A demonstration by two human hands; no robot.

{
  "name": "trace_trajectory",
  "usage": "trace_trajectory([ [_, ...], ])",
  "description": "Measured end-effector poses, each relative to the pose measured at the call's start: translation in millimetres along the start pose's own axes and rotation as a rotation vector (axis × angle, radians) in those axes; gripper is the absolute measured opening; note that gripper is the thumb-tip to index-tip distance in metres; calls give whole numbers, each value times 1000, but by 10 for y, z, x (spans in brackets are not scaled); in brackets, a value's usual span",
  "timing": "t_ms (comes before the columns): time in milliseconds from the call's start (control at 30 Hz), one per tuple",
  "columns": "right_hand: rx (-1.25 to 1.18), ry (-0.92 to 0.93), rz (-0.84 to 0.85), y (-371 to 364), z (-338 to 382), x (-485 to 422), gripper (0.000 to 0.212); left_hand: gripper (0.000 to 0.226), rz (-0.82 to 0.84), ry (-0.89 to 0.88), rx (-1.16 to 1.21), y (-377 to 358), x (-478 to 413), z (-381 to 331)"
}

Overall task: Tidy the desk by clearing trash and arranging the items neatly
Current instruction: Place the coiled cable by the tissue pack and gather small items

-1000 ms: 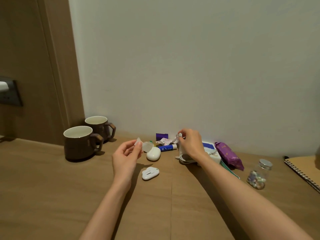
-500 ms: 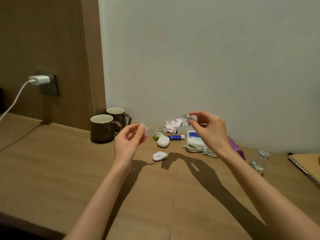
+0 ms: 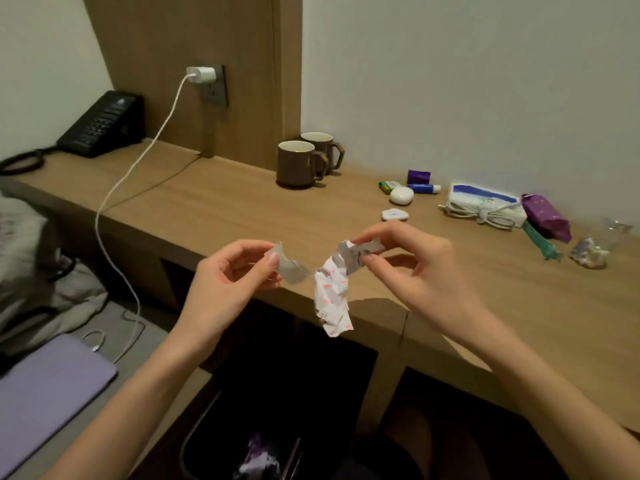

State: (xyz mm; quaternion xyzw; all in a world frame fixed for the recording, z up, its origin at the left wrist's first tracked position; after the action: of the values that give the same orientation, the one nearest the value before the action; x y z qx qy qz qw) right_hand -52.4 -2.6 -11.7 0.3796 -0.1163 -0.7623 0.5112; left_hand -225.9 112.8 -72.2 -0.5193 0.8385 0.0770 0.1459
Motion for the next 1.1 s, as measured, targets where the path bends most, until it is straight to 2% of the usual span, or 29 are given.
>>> trace_trajectory([
  [67,-30,12,66,-288,43,135,21,15,15,39,-52,197,215,141],
  [233,-43,52,262,-1086,28,445,23,13,171,201,-203,560,608,763],
  [400,128,15,467,-1928,-401,654,25,8,155,416,-342,934,802,1800],
  [567,219,-137,521,-2595,-1125,674,23,12,207,588,-470,1099,934,2804],
  [733,197,-423,606,-3195,-1877,783,24,14,226,721,-566,1194,1037,3505],
  [800,206,-501,693,-3391,-2045,875,35,14,226,759,-583,1166,1053,3621],
  [900,213,-535,817,-3555,-2142,984,52,44,307,844,-618,1080,1117,3767],
  [967,201,-522,830,-3526,-2116,987,54,52,366,870,-626,1028,1145,3766],
  [1100,183,-404,761,-3210,-1794,867,48,48,401,779,-673,981,1056,3539],
])
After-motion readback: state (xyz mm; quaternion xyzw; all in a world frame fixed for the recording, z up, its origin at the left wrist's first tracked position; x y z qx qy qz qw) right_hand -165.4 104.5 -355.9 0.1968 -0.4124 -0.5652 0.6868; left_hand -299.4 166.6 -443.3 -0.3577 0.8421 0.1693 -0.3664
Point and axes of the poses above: each hand's wrist, its own x-axis away from the middle knuckle, its own y-axis out of the back of the hand, z = x × y, the point moved 10 cm from there along -x, towards the middle knuckle, and after that the axes turned 4 degrees about -y, right-handed, at the moved point
